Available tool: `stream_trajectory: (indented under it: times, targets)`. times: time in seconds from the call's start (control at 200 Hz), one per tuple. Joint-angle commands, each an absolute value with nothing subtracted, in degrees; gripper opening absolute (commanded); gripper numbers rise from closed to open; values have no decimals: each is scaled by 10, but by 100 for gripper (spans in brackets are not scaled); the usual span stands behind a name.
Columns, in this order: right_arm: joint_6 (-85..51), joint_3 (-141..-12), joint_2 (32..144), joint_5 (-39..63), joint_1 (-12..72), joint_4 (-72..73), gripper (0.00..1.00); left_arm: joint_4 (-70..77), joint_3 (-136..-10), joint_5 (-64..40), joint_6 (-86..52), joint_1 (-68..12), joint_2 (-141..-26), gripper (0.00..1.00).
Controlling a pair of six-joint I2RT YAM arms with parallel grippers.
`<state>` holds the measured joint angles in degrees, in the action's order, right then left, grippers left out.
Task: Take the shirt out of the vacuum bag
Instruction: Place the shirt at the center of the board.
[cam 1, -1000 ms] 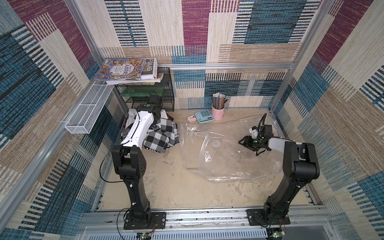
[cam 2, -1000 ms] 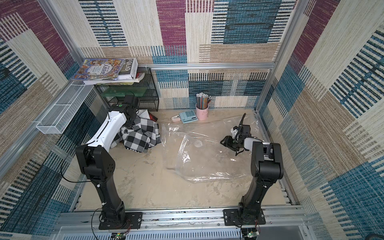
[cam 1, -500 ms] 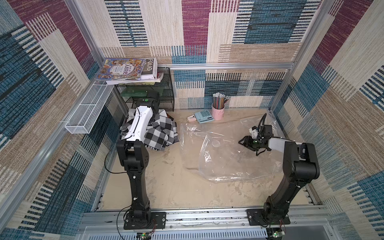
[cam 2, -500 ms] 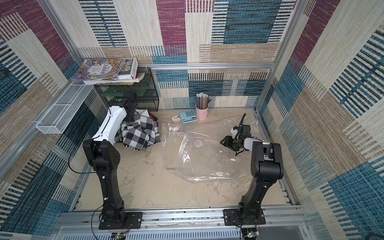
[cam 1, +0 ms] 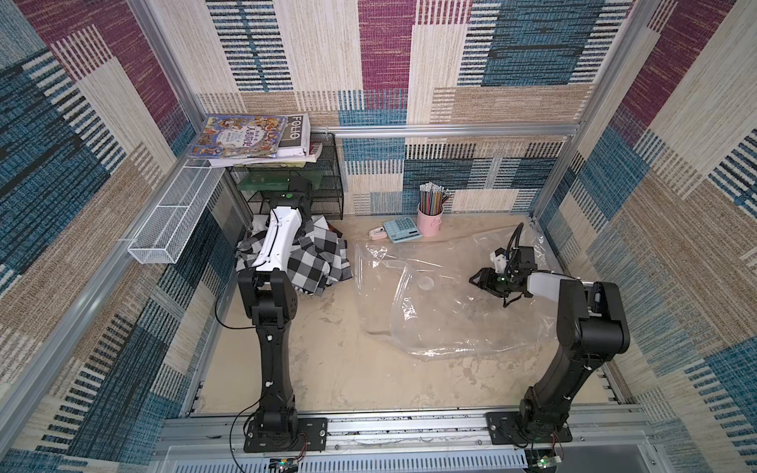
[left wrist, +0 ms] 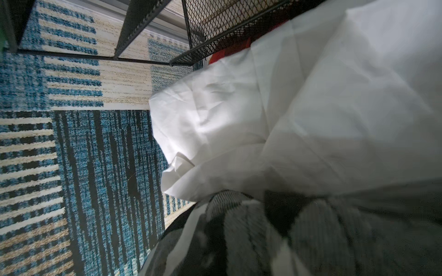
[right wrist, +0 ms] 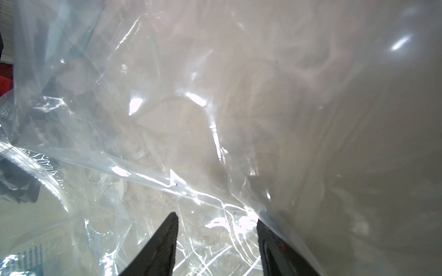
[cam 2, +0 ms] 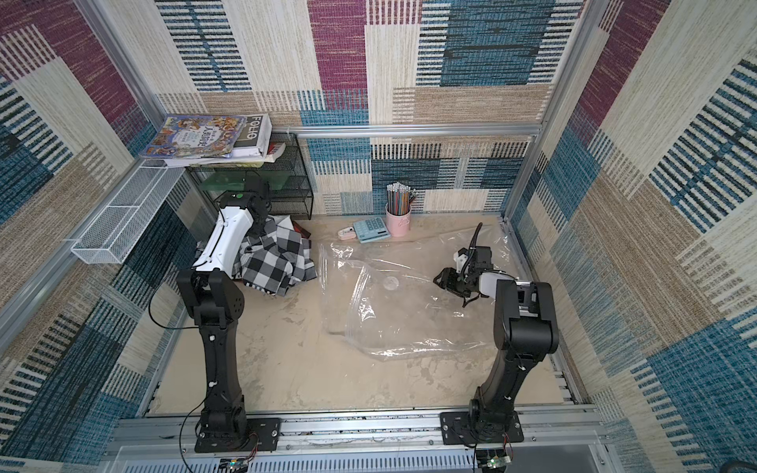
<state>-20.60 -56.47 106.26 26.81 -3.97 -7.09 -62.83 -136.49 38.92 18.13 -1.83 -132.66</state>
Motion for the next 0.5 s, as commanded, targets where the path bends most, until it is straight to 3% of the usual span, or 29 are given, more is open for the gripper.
stream_trajectory:
  times: [0.0, 0.15, 0.416, 0.491]
  targets:
    - [-209, -543, 1082, 155, -35, -243, 57, -608, -1370, 380, 167, -15, -1337, 0]
    - [-209, -541, 1077, 155, -33, -244, 57, -608, -1377, 384, 153, -14, -1358, 10]
    - [-213, -541, 1066, 159, -29, -247, 57, -608, -1378, 377, 133, -13, -1360, 81]
    - [-214, -543, 1060, 165, -28, -247, 58, -608, -1382, 376, 127, -11, -1353, 94]
